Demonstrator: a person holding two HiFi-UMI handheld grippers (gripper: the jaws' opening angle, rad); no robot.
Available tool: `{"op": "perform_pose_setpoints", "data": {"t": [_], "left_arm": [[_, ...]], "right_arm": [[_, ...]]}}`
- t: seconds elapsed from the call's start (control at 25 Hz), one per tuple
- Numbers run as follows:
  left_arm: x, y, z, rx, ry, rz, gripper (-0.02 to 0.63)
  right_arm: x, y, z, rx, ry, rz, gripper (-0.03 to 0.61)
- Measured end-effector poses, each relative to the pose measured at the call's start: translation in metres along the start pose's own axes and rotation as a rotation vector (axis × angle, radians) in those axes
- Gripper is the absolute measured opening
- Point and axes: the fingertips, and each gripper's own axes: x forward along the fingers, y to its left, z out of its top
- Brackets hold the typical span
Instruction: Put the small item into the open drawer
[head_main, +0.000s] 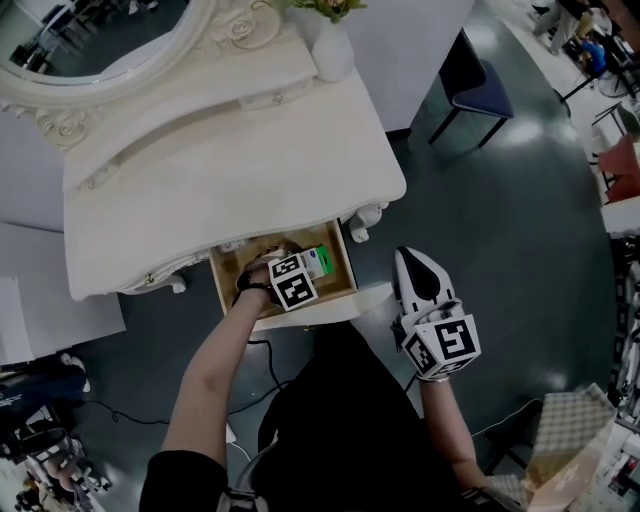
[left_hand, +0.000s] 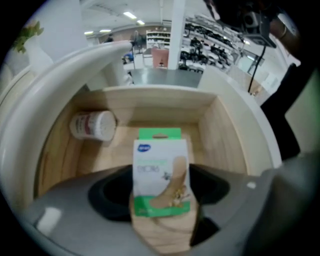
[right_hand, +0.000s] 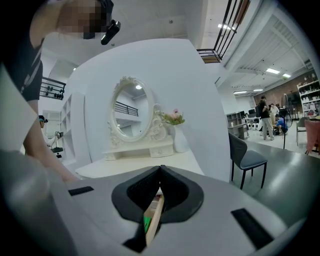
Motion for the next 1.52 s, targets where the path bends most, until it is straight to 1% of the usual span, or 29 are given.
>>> {"op": "perform_pose_setpoints", "data": {"t": [0.24,0.4,0.48,0.6,0.64,0.72,0.8,0.96,1.08,1.2,1.32,1.52], "left_arm": [[0.008,0.001,0.001,0.009,0.022,-0.015,0.351],[0.009,0.002,0.001,0.000,0.020,-0.028,0.353],[0.009,0.004,0.001,-0.025,0.012,-0.017,0.354],[0.004,0.009,0.003,-0.091,-0.020,-0.002,0.361],[-0.001,0.010,0.005,-0.113,-0.040,-0.002,0.373],[-0.014,0.013,0.012,-0.150,-0.090,0.008,0.374],[-0.033,0.017,0.020,-0.180,-0.150,0.044,0.368],[-0.082,0.024,0.036,-0.252,-0.303,0.127,0.331],[-0.117,0.027,0.042,-0.290,-0.395,0.198,0.303],[-0.148,0.029,0.045,-0.329,-0.475,0.270,0.262],[-0.177,0.028,0.046,-0.367,-0.549,0.335,0.241],[-0.219,0.019,0.040,-0.428,-0.646,0.461,0.167]], "right_arm": [[0.000,0.002,0.001,0.002,-0.001,-0.001,-0.003],[-0.001,0.001,0.000,0.000,-0.002,-0.002,-0.003],[0.000,0.001,0.001,0.001,-0.002,-0.001,-0.003],[0.002,0.003,0.002,-0.001,-0.004,0.011,-0.003],[0.003,0.004,0.003,-0.002,-0.004,0.017,-0.003],[0.005,0.006,0.003,-0.006,-0.008,0.029,-0.003],[0.006,0.008,0.004,-0.008,-0.011,0.039,-0.003],[0.009,0.017,0.009,-0.015,-0.022,0.066,-0.003],[0.009,0.025,0.012,-0.026,-0.033,0.090,-0.003],[0.011,0.035,0.019,-0.034,-0.046,0.114,-0.003],[0.011,0.045,0.024,-0.046,-0.061,0.143,-0.003],[0.007,0.060,0.029,-0.066,-0.077,0.177,-0.003]]}}
